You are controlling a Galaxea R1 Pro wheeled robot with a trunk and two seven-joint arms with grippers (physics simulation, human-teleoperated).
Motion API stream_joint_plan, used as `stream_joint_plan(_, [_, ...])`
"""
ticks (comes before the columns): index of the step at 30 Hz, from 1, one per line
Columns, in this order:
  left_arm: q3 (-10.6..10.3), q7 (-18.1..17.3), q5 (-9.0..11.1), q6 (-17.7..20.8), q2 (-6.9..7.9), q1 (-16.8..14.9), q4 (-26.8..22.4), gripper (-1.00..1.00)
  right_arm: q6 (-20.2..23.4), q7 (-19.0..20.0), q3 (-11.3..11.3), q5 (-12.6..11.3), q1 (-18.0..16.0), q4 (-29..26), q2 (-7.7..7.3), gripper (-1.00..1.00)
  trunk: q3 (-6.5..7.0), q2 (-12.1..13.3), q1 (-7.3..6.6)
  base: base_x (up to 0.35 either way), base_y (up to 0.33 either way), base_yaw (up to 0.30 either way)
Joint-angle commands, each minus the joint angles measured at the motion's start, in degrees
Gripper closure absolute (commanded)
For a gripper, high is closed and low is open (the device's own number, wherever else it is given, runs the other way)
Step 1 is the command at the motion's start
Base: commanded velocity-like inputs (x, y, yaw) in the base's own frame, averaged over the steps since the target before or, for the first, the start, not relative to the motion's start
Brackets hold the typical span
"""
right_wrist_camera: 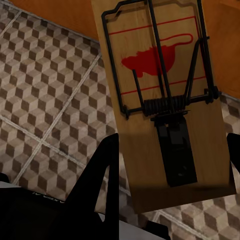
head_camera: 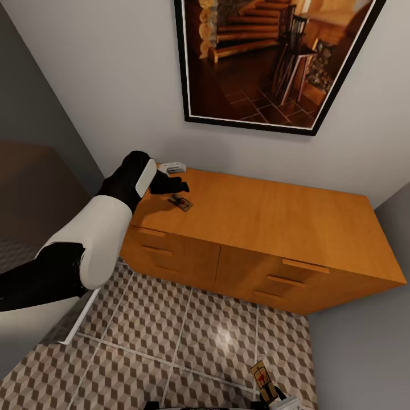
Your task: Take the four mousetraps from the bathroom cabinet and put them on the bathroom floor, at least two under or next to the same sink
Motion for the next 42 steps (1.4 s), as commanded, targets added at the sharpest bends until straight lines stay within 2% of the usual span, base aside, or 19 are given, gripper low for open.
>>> stream_joint_plan(1, [0.3,-0.3,0.0,0.2,-0.04,0.0,0.0,-1.0,-0.2,0.3,-0.1,-0.1,0.0,0.1,0.0,1.0,-0.08,-0.1,0.03,0.0,0.0,0.0])
stream_joint_plan(10, [0.3,-1.4,0.0,0.2,-0.04,0.0,0.0,-1.0,-0.2,0.3,-0.1,-0.1,0.0,0.1,0.0,1.0,-0.08,-0.1,0.03,0.0,0.0,0.0])
stream_joint_plan(42, [0.2,-1.4,0.0,0.2,0.05,0.0,0.1,-1.0,-0.2,0.3,-0.1,-0.1,0.0,0.1,0.0,1.0,-0.08,-0.1,0.03,0.0,0.0,0.0])
